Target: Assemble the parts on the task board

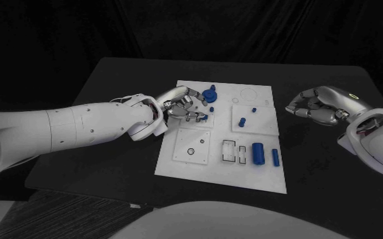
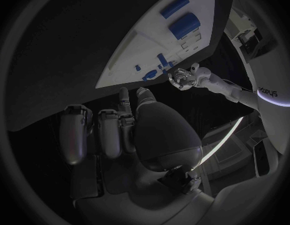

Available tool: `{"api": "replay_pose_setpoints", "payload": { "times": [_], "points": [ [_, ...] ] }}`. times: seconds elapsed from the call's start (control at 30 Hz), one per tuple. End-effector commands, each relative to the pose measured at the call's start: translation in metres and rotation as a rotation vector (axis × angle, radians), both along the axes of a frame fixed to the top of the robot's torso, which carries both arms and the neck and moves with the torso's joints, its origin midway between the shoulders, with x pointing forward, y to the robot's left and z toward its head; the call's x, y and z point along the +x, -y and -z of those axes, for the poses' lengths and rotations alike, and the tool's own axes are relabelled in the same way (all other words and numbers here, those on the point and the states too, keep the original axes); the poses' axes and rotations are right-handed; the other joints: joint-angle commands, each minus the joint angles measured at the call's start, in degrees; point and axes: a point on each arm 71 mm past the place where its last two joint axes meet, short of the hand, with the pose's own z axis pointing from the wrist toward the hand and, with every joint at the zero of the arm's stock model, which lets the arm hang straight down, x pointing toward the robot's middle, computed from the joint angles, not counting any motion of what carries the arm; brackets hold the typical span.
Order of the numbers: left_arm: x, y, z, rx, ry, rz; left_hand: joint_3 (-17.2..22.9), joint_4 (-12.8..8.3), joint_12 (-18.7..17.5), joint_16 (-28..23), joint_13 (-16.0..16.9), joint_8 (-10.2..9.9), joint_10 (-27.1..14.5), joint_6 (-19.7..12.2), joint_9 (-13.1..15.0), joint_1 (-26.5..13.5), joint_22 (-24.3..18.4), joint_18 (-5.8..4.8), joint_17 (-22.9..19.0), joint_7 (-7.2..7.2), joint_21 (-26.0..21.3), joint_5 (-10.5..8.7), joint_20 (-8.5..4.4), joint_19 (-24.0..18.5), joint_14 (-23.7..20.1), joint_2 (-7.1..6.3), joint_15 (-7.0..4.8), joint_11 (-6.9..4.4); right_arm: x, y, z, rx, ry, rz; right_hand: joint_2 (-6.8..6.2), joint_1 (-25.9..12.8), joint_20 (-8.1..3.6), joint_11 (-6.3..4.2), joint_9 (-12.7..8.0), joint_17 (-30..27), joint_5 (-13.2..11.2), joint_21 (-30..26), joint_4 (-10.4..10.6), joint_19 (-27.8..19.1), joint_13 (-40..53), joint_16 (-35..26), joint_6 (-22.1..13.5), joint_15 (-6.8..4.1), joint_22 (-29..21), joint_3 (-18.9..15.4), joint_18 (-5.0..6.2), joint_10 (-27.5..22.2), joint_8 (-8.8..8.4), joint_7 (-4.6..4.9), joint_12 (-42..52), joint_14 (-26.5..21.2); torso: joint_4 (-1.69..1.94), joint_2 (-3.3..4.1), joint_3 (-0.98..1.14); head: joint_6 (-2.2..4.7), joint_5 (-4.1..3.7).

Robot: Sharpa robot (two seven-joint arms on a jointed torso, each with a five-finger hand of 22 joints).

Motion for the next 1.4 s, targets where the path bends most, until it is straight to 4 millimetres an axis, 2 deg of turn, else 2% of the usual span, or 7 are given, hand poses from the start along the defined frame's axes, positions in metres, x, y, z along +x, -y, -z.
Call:
{"api": "replay_pose_setpoints", "payload": {
  "times": [0.03,0.23,0.43,0.6,0.9,1.4],
  "points": [
    [-0.001,0.003,0.003,0.039,0.002,0.025,0.04,-0.25,0.2,0.37,15.09,0.32,5.99,-0.22,0.09,-0.09,12.81,-0.41,15.09,-0.19,-0.37,0.29,0.51,1.97,5.95,0.5,0.37,0.5,0.0,-0.001,0.0,0.006,0.011,-0.002,0.17,0.3,0.2,-0.27,-0.07,5.64,0.14,-0.08,0.04,1.83,3.97,-0.08,0.33,-0.43,12.07,0.02,0.84,6.52,-0.34,-0.03,-0.32,4.15,-0.02,0.02,0.0,0.01,-0.07],
    [0.0,0.003,0.006,0.051,-0.009,0.023,0.1,-0.33,0.2,0.37,15.09,0.77,5.99,-0.09,0.17,-0.01,12.81,-0.41,15.09,-0.17,-0.37,0.55,0.52,1.97,5.95,0.64,0.38,0.51,-0.001,0.0,0.0,0.006,0.011,-0.001,0.13,0.24,0.19,-0.28,-0.09,5.52,0.12,-0.14,0.16,1.82,3.97,-0.15,0.35,-0.44,12.06,-0.02,0.86,6.52,-0.36,-0.05,-0.32,4.13,0.05,-0.02,0.02,0.01,-0.22],
    [0.001,0.003,0.008,0.06,-0.02,0.018,0.21,-0.47,0.2,0.37,15.09,1.29,5.99,0.09,0.24,0.14,12.79,-0.4,15.09,-0.12,-0.41,0.89,0.53,1.94,5.95,0.81,0.39,0.53,-0.001,0.0,0.0,0.006,0.01,-0.001,0.13,0.24,0.19,-0.28,-0.09,5.52,0.12,-0.14,0.16,1.82,3.97,-0.15,0.35,-0.44,12.06,-0.02,0.86,6.52,-0.36,-0.05,-0.32,4.13,-0.06,0.04,-0.02,0.01,-0.11],
    [0.003,0.003,0.01,0.066,-0.023,0.01,0.42,-0.97,0.2,0.37,15.09,3.13,5.99,1.29,0.41,0.37,12.78,-0.39,15.09,-0.15,-0.43,2.42,0.53,1.92,5.95,0.84,0.37,0.51,0.0,-0.001,0.001,0.005,0.009,-0.003,0.11,0.24,0.19,-0.28,-0.1,5.47,0.12,-0.2,0.17,1.8,3.97,-0.17,0.35,-0.45,12.04,-0.03,0.87,6.52,-0.36,-0.06,-0.32,4.12,-0.04,0.13,-0.06,0.01,-0.1],
    [0.004,0.003,0.013,0.079,-0.043,0.001,0.49,-1.12,0.2,0.37,15.09,3.96,5.99,1.93,0.48,0.34,12.74,-0.36,15.09,-0.12,-0.54,2.61,0.53,1.85,5.95,0.88,0.38,0.54,0.0,-0.001,0.001,0.004,0.007,-0.002,0.11,0.24,0.19,-0.28,-0.1,5.47,0.12,-0.2,0.17,1.8,3.97,-0.17,0.35,-0.45,12.04,-0.03,0.87,6.52,-0.36,-0.06,-0.32,4.12,0.0,0.09,0.02,0.01,-0.2],
    [0.003,0.007,0.019,0.131,-0.047,0.022,0.56,-1.29,0.2,0.37,15.09,5.41,5.99,3.09,0.62,0.12,12.69,-0.32,15.09,-0.23,-0.68,2.46,0.52,1.78,5.95,1.08,0.34,0.48,0.0,0.0,0.001,0.003,0.006,-0.001,0.11,0.24,0.19,-0.28,-0.1,5.47,0.12,-0.2,0.17,1.8,3.97,-0.17,0.35,-0.45,12.04,-0.03,0.87,6.52,-0.36,-0.06,-0.32,4.12,-0.03,0.11,-0.05,0.01,-0.1]
  ]
}}
